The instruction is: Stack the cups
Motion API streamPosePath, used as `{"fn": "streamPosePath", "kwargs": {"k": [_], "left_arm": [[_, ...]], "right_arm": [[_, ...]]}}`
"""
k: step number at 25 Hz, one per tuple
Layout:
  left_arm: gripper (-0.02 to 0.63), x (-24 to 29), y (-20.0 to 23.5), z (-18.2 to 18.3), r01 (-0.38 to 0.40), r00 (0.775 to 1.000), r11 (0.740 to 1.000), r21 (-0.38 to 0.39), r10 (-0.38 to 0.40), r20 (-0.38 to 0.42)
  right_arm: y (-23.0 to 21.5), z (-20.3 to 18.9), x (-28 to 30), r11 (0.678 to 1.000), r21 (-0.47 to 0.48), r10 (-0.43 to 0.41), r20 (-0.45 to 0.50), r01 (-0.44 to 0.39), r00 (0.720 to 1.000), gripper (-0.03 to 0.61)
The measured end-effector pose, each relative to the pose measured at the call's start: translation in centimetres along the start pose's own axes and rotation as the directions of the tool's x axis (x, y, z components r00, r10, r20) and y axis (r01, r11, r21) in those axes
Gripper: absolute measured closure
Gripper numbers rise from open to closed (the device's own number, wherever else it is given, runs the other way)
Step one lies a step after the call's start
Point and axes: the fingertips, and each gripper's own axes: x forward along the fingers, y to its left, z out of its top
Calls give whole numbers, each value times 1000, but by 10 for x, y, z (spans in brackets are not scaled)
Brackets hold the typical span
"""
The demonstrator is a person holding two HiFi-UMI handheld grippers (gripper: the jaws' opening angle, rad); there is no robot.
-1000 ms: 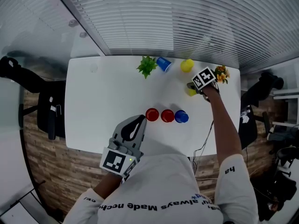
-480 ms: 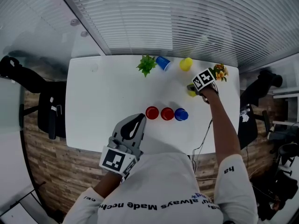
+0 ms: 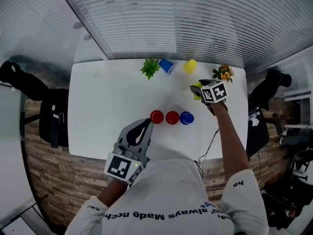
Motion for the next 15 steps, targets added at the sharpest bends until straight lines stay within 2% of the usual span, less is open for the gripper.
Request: {"fn": "streamPosePath", "kwargs": {"k": [4, 8, 15], "left_arm": [[584, -1, -5, -3, 9, 1000, 1000, 8, -9, 0], [584, -1, -11, -2, 22, 1000, 1000, 16, -22, -1], [584, -1, -20, 1, 37, 999, 999, 30, -37, -5]], "right_arm": [[30, 8, -26, 999, -27, -14, 136, 18, 991, 318], [62, 13, -48, 998, -60, 8, 276, 9, 961, 319], [100, 7, -70, 992, -110, -20, 384, 67, 923, 321]]}}
